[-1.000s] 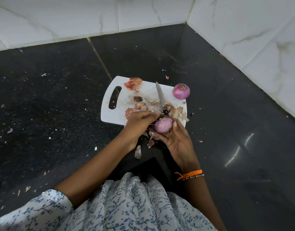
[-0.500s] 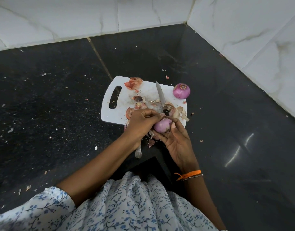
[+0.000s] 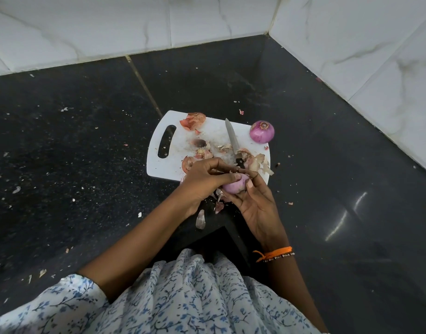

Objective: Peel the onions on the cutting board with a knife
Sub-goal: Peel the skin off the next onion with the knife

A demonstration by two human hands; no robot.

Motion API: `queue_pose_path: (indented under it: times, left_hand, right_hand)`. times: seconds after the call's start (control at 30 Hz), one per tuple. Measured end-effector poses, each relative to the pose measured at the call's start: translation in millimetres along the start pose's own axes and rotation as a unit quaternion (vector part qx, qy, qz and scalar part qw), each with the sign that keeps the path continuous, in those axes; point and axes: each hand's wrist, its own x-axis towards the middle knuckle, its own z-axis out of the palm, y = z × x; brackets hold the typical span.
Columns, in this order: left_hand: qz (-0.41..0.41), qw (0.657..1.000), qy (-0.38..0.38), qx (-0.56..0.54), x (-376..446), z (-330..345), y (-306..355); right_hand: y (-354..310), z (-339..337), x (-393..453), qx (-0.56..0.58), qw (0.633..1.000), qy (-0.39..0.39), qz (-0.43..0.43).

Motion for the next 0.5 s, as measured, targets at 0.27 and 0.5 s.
queue_pose_path:
  times: [0.27, 0.5]
  left_hand:
    - [0.009, 0.998, 0.057, 0.01, 5.3, 5.5, -3.0]
    - [0.018, 0.991, 0.12, 0.062, 9.3, 1.7, -5.1]
  right_hand:
    - [1.4, 7.1, -0.3, -0.058, 0.998, 0.02, -0.014]
    - [2.5, 9.5, 2.3, -0.068, 0.997, 0.018, -0.008]
